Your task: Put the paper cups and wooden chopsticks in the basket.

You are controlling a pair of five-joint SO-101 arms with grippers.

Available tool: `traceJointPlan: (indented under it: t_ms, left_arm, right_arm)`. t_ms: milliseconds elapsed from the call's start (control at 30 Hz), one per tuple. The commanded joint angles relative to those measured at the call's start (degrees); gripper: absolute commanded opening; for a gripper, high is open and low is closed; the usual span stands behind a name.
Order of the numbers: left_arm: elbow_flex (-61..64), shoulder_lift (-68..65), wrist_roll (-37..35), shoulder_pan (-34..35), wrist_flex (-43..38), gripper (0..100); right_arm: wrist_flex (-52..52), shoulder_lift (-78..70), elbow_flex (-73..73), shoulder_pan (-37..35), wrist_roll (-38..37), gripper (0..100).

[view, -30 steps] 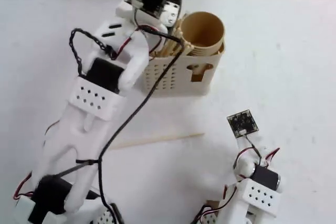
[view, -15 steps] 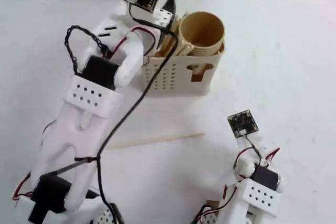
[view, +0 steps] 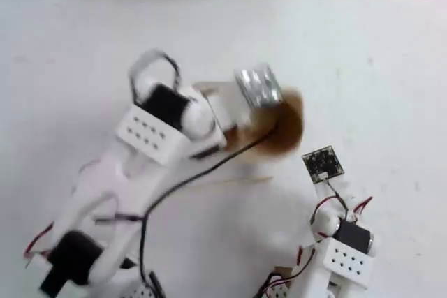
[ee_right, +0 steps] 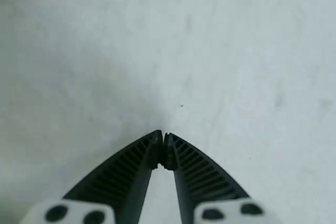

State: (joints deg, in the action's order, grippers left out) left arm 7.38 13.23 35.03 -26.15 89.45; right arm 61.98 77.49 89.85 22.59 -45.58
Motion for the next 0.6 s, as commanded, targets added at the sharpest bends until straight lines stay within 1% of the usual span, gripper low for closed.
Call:
traceJointPlan:
  t_ms: [0, 67, 133, 267, 367, 567]
  left_arm:
    - [9.41, 1.45, -0.35, 1.89, -8.26, 11]
    - [3.96, 0.84, -2.29, 5.58, -12.66, 11]
    - [-3.96, -0.66, -2.46, 6.46, -12.31, 13]
    - [-23.47, -7.16, -3.52, 2.77, -3.96, 14]
    - [-37.8, -15.87, -5.45, 0.66, 1.14, 14]
    - [-64.53, -36.18, -7.65, 1.1, 3.34, 14]
  right_arm:
    - [0.13, 0.48, -0.35, -0.57, -0.62, 1.7]
    - [0.13, 0.48, -0.35, -0.75, -0.62, 1.7]
    - [0.13, 0.48, -0.35, -1.36, -0.53, 1.7]
    - [0.13, 0.48, -0.35, -1.54, -0.53, 1.7]
    - [0.13, 0.48, -0.35, -1.54, -0.53, 1.7]
    - [0.04, 0.48, -0.44, -1.1, -0.44, 1.7]
